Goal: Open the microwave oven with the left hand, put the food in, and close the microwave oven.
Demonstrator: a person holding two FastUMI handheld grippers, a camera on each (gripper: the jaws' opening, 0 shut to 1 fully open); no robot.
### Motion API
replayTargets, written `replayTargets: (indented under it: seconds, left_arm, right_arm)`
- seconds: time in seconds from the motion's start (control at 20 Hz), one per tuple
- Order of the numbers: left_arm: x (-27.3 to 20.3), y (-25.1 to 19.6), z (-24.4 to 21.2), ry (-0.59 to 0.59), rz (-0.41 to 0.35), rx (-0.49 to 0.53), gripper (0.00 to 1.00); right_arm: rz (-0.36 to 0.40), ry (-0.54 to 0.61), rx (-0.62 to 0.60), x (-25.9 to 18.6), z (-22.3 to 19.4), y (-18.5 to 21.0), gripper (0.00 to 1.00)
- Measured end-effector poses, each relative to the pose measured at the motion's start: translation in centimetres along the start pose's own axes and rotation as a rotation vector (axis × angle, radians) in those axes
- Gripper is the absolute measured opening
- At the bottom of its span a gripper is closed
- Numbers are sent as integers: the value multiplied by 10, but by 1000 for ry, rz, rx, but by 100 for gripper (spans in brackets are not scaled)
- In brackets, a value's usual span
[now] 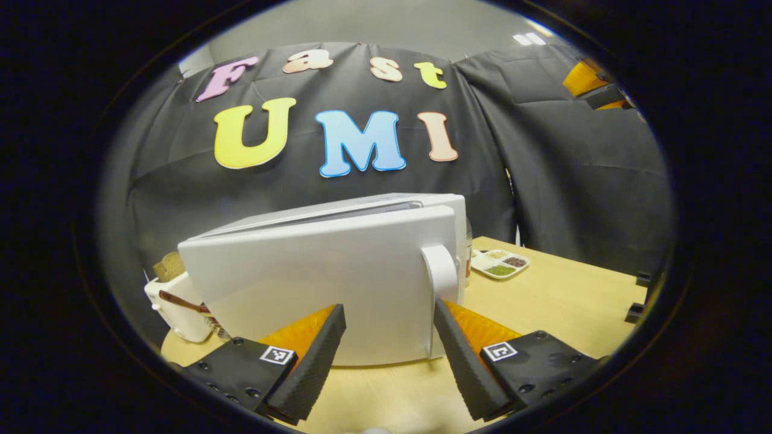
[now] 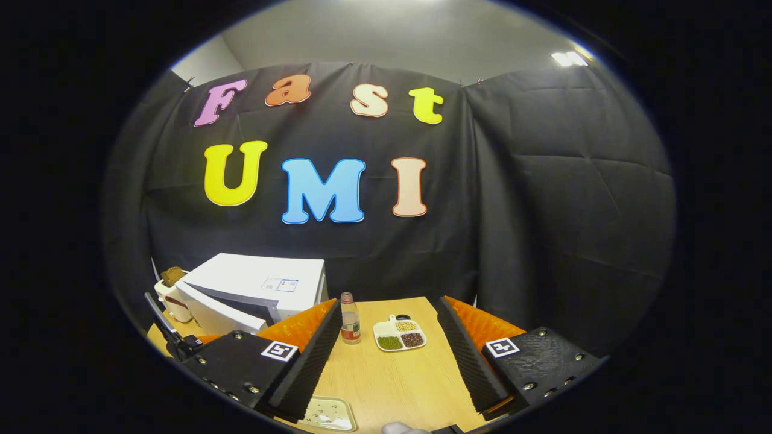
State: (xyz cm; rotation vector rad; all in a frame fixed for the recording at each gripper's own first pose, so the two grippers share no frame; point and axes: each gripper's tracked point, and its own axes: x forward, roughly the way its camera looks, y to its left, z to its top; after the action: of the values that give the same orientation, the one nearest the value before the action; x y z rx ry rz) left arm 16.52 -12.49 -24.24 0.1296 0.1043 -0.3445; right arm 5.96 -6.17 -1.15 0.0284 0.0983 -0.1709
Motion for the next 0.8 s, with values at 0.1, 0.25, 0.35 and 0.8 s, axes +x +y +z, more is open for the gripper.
replayTargets:
  seconds: [0.1, 0.25, 0.35, 0.8]
  left_arm:
    - [15, 2, 3, -2, 13, -8, 100]
    - [36, 4, 6, -8, 34, -14, 99]
    - [49, 5, 9, -4, 54, -1, 100]
    - [53, -5, 12, -9, 56, -42, 100]
  right_arm:
    - [-2, 8, 4, 5, -2, -2, 97]
    - [-2, 10, 9, 13, -2, -5, 97]
    - [-10, 18, 12, 18, -3, -8, 97]
    - [-3, 29, 17, 36, -3, -14, 97]
